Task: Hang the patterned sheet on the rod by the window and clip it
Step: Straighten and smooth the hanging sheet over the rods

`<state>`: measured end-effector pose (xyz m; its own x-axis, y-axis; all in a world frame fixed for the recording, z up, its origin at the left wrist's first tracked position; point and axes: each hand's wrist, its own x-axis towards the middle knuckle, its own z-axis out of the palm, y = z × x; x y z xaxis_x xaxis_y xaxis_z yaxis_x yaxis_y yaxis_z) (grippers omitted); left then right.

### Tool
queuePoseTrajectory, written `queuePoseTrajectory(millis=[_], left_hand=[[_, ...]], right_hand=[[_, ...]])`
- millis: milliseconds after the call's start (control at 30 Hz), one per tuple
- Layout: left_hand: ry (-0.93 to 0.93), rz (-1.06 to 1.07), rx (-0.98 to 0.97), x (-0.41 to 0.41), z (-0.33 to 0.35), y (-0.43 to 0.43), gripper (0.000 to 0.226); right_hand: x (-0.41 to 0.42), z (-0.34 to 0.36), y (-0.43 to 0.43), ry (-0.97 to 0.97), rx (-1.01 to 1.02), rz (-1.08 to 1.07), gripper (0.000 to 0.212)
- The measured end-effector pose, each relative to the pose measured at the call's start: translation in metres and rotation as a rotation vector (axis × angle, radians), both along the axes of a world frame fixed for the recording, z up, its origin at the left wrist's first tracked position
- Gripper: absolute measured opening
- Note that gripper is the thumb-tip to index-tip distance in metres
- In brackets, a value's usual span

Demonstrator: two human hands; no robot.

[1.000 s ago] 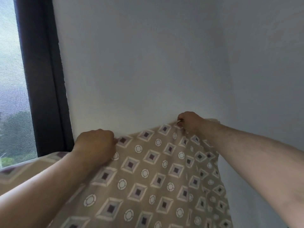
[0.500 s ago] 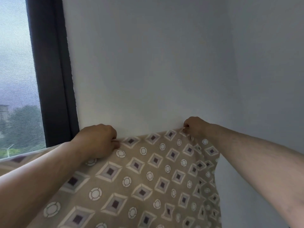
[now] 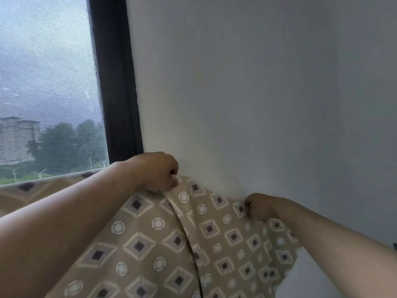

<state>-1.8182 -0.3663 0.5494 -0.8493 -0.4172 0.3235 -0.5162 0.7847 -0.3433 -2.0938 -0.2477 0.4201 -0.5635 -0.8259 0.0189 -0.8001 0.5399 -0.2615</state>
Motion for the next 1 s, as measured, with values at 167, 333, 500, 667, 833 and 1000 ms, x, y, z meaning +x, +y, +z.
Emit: queuePoseTrajectory(millis=[167,333,500,667,833,1000], left_hand=[[0.206,-0.147,-0.032,0.044,-0.001,0.008,0.038],[0.546,-0.397,0.027,0.145,-0.021,0.002,0.047],[0.851,-0.421,0.172,0.257,-0.057,0.005,0.033],[0.919,-0.248,0.221,0.361,-0.101,0.035,0.022],[0.864,-0.041,0.182,0.457,-0.138,0.086,0.028],[0.819,0.175,0.188,0.551,-0.167,0.144,0.025]], right_hand=[[0.128,0.032,-0.007,-0.186,-0.635,0.209,0.028],[0.241,0.041,0.006,-0.238,-0.986,0.396,0.014],[0.321,0.031,-0.014,-0.264,-0.94,0.52,0.018],[0.404,0.028,-0.021,-0.36,-0.817,0.707,0.016],[0.484,0.016,-0.02,-0.467,-0.756,0.881,0.019],[0.576,-0.007,-0.013,-0.597,-0.655,1.037,0.022]])
